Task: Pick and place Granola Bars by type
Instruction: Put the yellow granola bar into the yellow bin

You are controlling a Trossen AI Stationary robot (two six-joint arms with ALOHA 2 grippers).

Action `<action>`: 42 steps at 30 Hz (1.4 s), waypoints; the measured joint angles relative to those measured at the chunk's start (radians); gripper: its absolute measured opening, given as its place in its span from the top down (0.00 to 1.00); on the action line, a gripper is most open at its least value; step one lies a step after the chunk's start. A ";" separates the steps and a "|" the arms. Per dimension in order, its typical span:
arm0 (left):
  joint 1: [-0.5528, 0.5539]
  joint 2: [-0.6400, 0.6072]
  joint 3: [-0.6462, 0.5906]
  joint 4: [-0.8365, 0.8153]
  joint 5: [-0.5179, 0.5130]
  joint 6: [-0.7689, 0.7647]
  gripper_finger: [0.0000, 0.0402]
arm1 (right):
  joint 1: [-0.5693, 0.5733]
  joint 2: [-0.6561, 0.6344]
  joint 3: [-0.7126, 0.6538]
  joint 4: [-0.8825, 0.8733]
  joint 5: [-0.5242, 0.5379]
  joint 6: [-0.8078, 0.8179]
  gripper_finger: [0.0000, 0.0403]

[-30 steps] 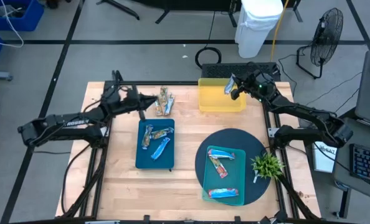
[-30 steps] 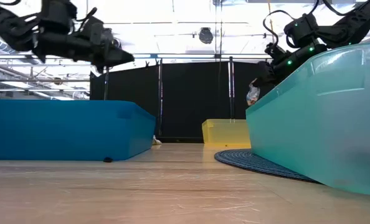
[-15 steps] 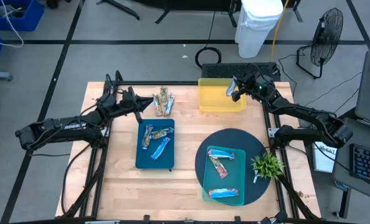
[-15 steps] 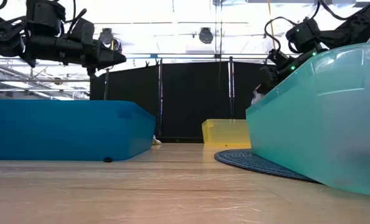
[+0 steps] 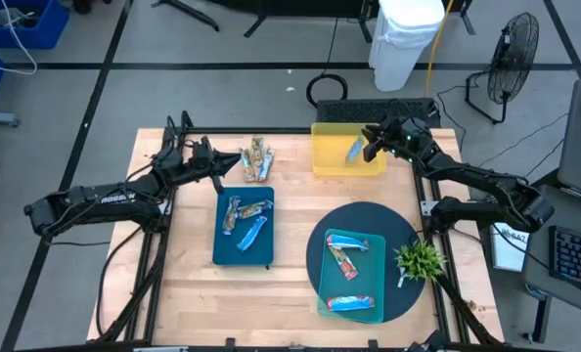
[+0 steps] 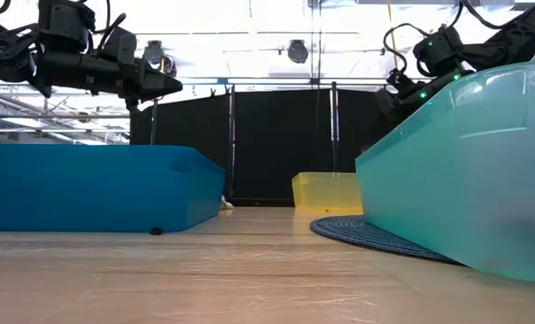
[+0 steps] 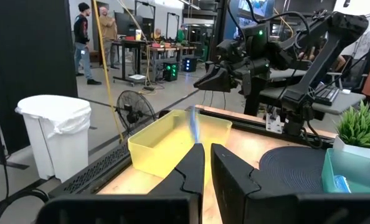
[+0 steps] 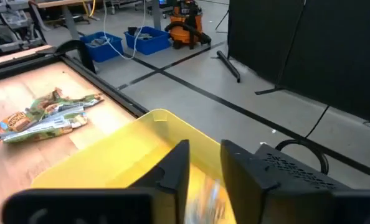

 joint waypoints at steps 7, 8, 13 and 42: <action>0.000 0.000 0.000 0.000 0.000 -0.065 0.92 | 0.003 0.000 0.000 0.042 -0.050 0.016 0.65; 0.000 0.000 0.000 0.001 0.000 -0.081 0.92 | 0.004 0.000 0.000 0.053 -0.073 0.016 0.64; -0.001 0.000 0.000 0.008 -0.019 -0.105 0.92 | 0.004 0.000 0.000 0.090 -0.130 0.031 0.62; -0.004 -0.001 0.034 -0.033 -0.101 -0.287 0.92 | 0.004 0.000 -0.124 0.207 -0.131 0.066 0.63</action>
